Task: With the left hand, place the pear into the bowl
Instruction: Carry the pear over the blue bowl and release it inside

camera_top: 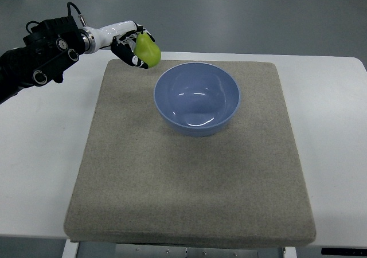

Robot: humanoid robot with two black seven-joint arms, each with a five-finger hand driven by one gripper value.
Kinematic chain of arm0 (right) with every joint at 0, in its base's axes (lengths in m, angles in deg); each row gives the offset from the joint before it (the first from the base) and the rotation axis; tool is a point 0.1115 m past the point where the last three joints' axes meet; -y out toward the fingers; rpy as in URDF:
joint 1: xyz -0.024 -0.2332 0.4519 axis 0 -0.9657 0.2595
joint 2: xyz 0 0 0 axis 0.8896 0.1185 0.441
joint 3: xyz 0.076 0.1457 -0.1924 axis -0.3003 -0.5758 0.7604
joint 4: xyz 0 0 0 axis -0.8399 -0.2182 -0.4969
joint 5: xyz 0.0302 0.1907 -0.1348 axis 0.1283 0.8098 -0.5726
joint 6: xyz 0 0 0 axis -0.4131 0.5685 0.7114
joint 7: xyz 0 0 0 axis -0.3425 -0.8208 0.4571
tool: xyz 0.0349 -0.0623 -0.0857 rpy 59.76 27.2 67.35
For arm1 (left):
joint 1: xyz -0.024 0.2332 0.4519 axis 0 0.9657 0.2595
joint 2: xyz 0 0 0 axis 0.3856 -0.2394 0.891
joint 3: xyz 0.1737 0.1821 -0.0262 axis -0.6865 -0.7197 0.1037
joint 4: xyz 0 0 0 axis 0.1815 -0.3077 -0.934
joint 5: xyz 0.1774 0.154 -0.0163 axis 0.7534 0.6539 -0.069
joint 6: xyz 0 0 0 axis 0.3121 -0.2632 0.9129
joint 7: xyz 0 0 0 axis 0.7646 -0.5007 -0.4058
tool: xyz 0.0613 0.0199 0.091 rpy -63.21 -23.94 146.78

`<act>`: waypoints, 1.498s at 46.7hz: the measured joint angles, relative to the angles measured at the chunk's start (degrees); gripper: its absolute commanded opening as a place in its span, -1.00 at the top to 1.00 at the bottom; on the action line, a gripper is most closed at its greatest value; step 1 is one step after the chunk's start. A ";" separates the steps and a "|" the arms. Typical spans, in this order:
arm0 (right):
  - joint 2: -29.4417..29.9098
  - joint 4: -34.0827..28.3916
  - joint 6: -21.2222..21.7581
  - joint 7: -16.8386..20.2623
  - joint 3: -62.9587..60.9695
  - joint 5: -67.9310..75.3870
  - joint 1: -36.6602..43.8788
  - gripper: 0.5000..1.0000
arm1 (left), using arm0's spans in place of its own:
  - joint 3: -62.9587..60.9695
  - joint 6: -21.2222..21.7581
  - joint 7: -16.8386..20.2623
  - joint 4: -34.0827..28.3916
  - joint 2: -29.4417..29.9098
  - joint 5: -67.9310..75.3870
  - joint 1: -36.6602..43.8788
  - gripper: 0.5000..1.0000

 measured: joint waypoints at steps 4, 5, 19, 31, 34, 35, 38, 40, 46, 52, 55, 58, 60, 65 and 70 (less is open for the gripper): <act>0.00 0.00 0.00 0.00 0.00 0.00 0.00 -0.70 | 1.47 -0.51 0.00 3.54 2.05 -1.26 -0.84 1.00; 0.00 0.00 0.00 0.01 0.00 0.00 -0.01 -0.70 | 1.78 -0.71 0.00 4.75 2.59 -1.65 -0.98 1.00; 0.00 -0.01 0.00 0.01 0.00 0.00 0.01 -0.70 | 2.80 -7.73 0.01 18.45 7.03 -2.41 -1.79 1.00; 0.00 0.00 0.00 0.01 0.00 0.00 0.01 -0.70 | 1.89 -9.78 0.01 24.64 6.68 -0.37 -2.42 1.00; 0.00 0.00 0.00 0.02 0.00 0.00 -0.01 -0.70 | 1.86 -9.78 0.01 25.42 6.50 1.27 -2.43 1.00; 0.00 0.00 0.00 0.01 0.00 0.00 -0.01 -0.70 | 1.86 -9.78 0.01 25.68 6.43 1.88 -2.43 1.00; 0.00 0.00 0.00 0.01 0.00 0.00 -0.01 -0.70 | 1.86 -9.78 0.01 26.17 6.20 3.70 -2.31 1.00; 0.00 0.01 0.00 0.01 0.00 0.00 -0.01 -0.70 | 1.85 -9.78 0.00 26.22 5.88 4.62 -2.13 1.00; 0.00 -0.02 0.00 0.01 0.00 0.00 -0.01 -0.70 | 1.79 -9.77 0.00 26.26 5.24 6.63 -1.64 1.00; 0.00 -0.02 0.00 0.01 0.00 0.00 0.01 -0.70 | 1.76 -9.53 -0.01 26.26 4.76 7.02 -1.24 -0.02; 0.00 -0.01 0.00 0.01 0.00 0.00 -0.02 -0.70 | 1.76 -9.10 -0.05 26.20 4.48 7.18 -1.06 -0.24; 0.00 0.00 0.00 0.01 0.00 0.00 -0.01 -0.70 | 1.76 -9.00 -0.07 26.15 4.42 7.30 -1.05 -0.69; 0.00 -0.01 0.00 0.01 0.00 0.00 0.01 -0.70 | 1.76 -8.97 -0.08 26.10 4.42 7.31 -1.00 -0.98; 0.00 0.00 0.00 0.01 0.00 0.00 0.03 -0.70 | 1.76 -8.97 -0.09 25.92 4.42 6.69 -0.95 -0.99; 0.00 -0.01 0.00 0.01 0.00 0.00 -0.02 -0.70 | 1.97 -8.86 -0.09 25.70 4.42 5.94 -0.66 -0.99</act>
